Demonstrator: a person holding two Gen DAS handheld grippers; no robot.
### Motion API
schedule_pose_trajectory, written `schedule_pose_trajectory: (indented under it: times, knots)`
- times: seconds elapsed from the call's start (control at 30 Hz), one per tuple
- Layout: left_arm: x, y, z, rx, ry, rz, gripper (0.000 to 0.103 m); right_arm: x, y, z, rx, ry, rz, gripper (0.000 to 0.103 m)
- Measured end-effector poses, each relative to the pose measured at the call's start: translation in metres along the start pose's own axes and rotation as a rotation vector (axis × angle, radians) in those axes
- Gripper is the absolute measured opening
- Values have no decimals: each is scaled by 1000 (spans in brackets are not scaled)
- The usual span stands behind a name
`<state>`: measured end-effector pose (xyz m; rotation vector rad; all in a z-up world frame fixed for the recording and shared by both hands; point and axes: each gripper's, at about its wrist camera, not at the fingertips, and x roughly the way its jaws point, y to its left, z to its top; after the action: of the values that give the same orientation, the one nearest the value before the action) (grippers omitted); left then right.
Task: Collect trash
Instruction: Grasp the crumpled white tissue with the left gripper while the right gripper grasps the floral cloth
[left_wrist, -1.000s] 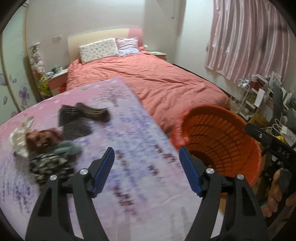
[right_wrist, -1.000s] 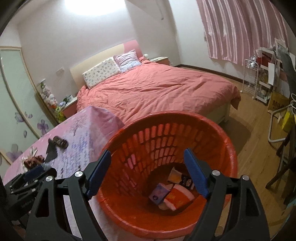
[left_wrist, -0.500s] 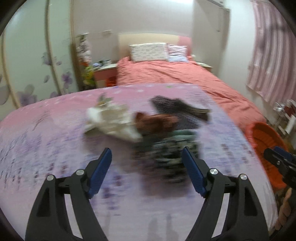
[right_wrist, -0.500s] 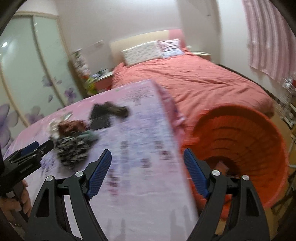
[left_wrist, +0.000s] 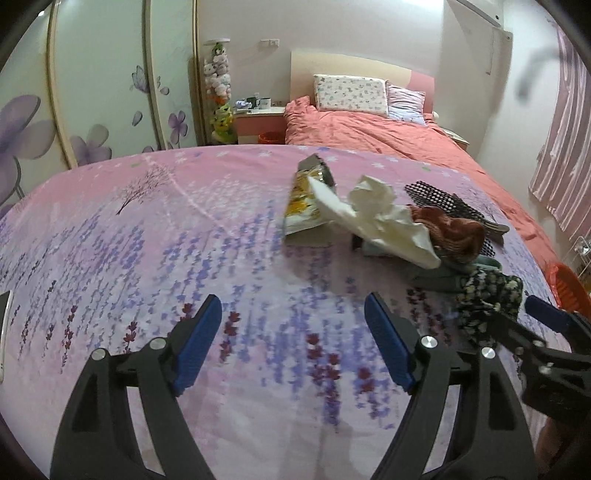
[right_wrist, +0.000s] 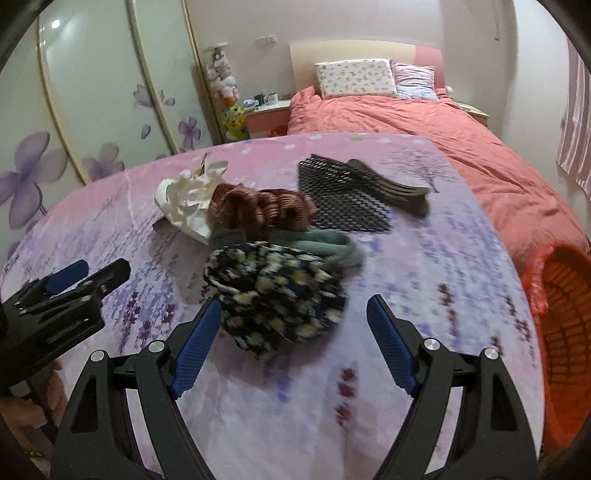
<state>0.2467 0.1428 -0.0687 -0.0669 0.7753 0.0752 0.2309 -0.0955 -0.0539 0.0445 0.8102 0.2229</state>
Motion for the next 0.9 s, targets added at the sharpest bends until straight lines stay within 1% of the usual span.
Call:
schedule_pose_trajectory:
  times: [0.03, 0.07, 0.1, 0.13, 0.17, 0.2, 0.23, 0.3, 0.37, 0.5, 0.57, 0.6, 0.67, 0.77, 0.87, 0.9]
  knots:
    - [1, 3, 1, -7, 3, -4, 78, 2, 1, -1, -4, 6, -4, 79]
    - [3, 4, 1, -11, 4, -7, 78, 7, 3, 0, -9, 14, -12, 74]
    - [4, 5, 2, -17, 5, -13, 78, 11, 6, -1, -15, 26, -20, 61]
    - [4, 5, 3, -20, 5, -18, 78, 17, 6, -2, -16, 49, -25, 49]
    - [4, 5, 4, -25, 4, -26, 78, 21, 5, -2, -10, 71, -20, 47]
    - [4, 4, 6, -29, 3, -33, 78, 18, 2, -2, 4, 56, -10, 31]
    - [5, 2, 9, -33, 0, -45, 79, 17, -1, -3, 10, 56, -8, 25]
    - [7, -4, 14, -39, -1, -65, 81, 14, -7, -6, 22, 60, -17, 18]
    - [10, -13, 21, -48, -9, -92, 82, 9, -17, -10, 41, 54, -40, 17]
    - [16, -32, 35, -66, -9, -141, 83, -2, -40, -16, 70, 39, -132, 17]
    - [20, -39, 42, -78, -11, -156, 83, -2, -50, -16, 98, 47, -124, 17]
    - [22, -42, 46, -82, -12, -157, 83, -2, -56, -17, 119, 48, -108, 17]
    - [29, -50, 56, -82, -13, -139, 83, -1, -56, -16, 122, 48, -104, 17]
    - [43, -56, 69, -71, 0, -97, 83, 0, -56, -15, 119, 49, -102, 17]
    - [61, -56, 73, -72, 57, -73, 82, 1, -57, -15, 129, 48, -90, 17]
    - [67, -54, 72, -84, 80, -79, 80, 2, -57, -15, 132, 47, -86, 17]
